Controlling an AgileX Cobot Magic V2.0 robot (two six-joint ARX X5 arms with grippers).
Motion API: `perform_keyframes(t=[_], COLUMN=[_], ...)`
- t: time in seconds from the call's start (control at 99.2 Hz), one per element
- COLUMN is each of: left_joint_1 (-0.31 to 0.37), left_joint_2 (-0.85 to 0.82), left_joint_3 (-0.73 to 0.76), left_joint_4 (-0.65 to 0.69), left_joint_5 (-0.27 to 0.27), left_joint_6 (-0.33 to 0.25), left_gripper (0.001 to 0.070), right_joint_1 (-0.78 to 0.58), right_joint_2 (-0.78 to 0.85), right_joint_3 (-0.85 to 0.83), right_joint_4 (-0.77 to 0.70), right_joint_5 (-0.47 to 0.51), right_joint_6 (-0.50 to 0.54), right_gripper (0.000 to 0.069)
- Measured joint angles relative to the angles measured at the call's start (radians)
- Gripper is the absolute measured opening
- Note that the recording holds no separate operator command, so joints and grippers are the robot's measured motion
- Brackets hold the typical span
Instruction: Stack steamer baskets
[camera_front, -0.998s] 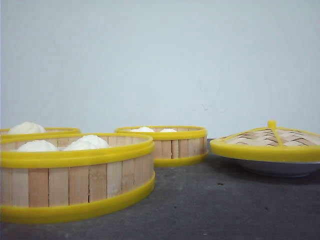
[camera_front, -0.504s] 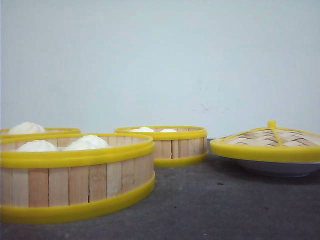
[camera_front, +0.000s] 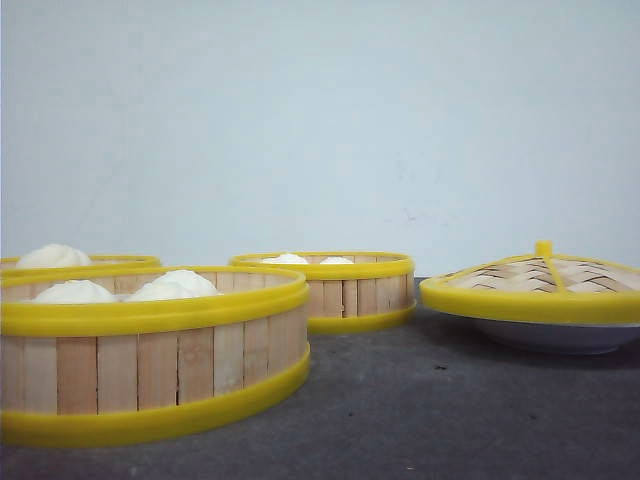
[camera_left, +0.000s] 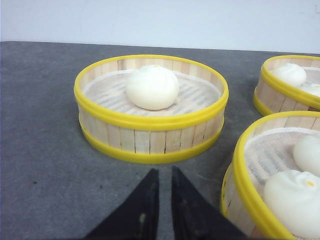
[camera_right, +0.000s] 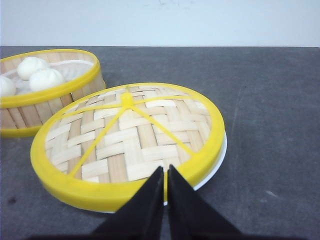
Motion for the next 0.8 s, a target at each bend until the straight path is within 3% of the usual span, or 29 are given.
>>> perform_keyframes(t=[0.796], left_joint_1=[0.0], left_joint_2=[0.0], left_joint_3=[0.0], left_joint_4=[0.0], left_joint_5=[0.0], left_joint_6=[-0.003], left_gripper=[0.0018], right_joint_1=[-0.001], right_joint_2=[0.0], right_joint_3=[0.0], right_joint_4=[-0.004], right_joint_5=[0.026], right_joint_6=[0.013], right_gripper=[0.0008])
